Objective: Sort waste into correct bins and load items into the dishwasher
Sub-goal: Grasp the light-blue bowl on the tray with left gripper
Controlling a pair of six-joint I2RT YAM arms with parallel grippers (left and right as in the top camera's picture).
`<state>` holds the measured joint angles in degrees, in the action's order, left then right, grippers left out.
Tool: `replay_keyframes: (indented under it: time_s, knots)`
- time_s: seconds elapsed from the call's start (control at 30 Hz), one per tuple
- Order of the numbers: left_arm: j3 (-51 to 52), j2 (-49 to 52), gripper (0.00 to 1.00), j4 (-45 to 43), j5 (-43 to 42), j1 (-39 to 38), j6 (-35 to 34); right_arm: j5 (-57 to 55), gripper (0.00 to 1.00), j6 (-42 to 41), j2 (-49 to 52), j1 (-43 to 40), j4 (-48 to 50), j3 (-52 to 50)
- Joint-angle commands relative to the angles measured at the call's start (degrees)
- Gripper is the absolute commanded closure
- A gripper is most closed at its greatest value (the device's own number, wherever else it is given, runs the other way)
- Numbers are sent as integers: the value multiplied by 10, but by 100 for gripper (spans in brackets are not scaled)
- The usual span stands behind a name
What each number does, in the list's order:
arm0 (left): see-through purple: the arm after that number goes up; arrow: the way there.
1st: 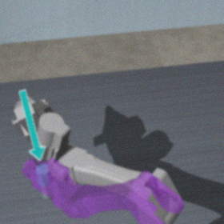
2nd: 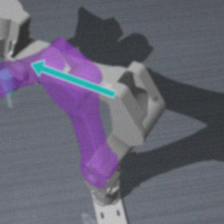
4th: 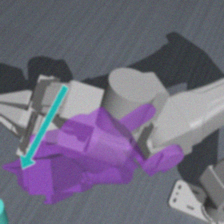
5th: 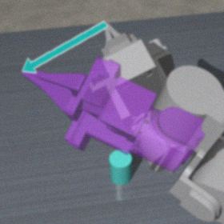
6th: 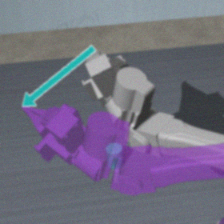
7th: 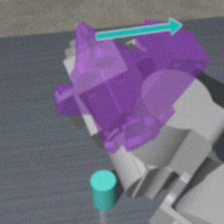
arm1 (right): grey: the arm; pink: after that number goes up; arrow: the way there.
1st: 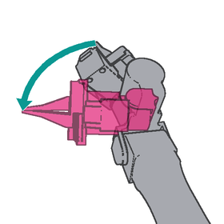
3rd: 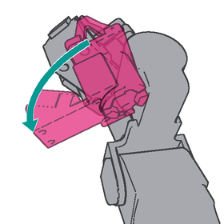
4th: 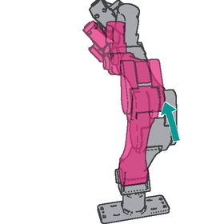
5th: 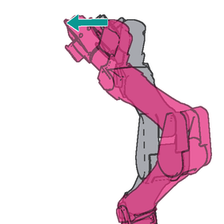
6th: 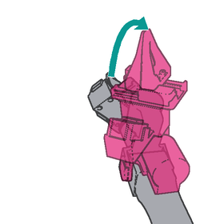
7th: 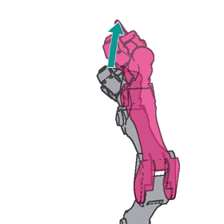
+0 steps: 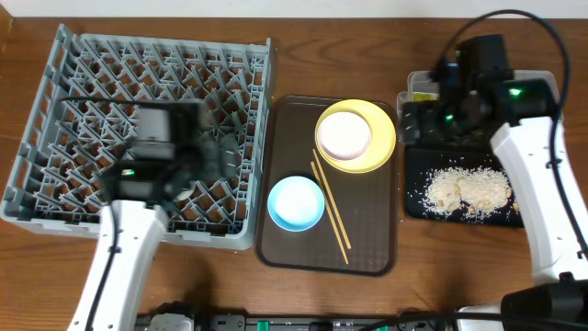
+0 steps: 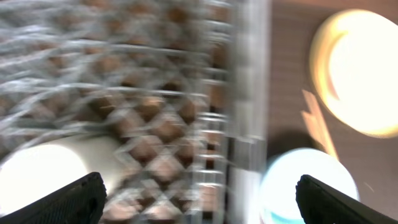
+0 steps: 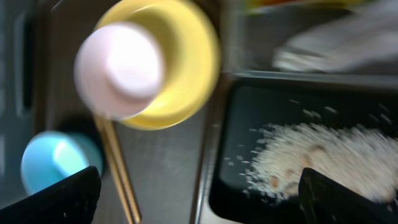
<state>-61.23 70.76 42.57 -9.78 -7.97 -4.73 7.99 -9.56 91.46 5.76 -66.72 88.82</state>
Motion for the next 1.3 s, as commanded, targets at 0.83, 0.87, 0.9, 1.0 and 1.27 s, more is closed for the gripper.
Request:
replay_keyframes:
  time_s: [0.83,0.87,0.9,1.0,1.27]
  knots:
    - [10,277,42,-80,-51,-345,-16,21,1,-49,-6,-85,-21,3]
    - [10,277,42,-80,-50,-345,-16,21,1,-49,-6,-85,-21,3]
    - [10,277,43,-80,-50,-345,-16,21,1,-49,-6,-85,-23,3]
    - [10,277,42,-79,-50,-345,-28,21,1,-45,-6,-85,-28,3]
    - [10,278,43,-90,52,-345,-80,21,1,-38,-6,-85,-34,3]
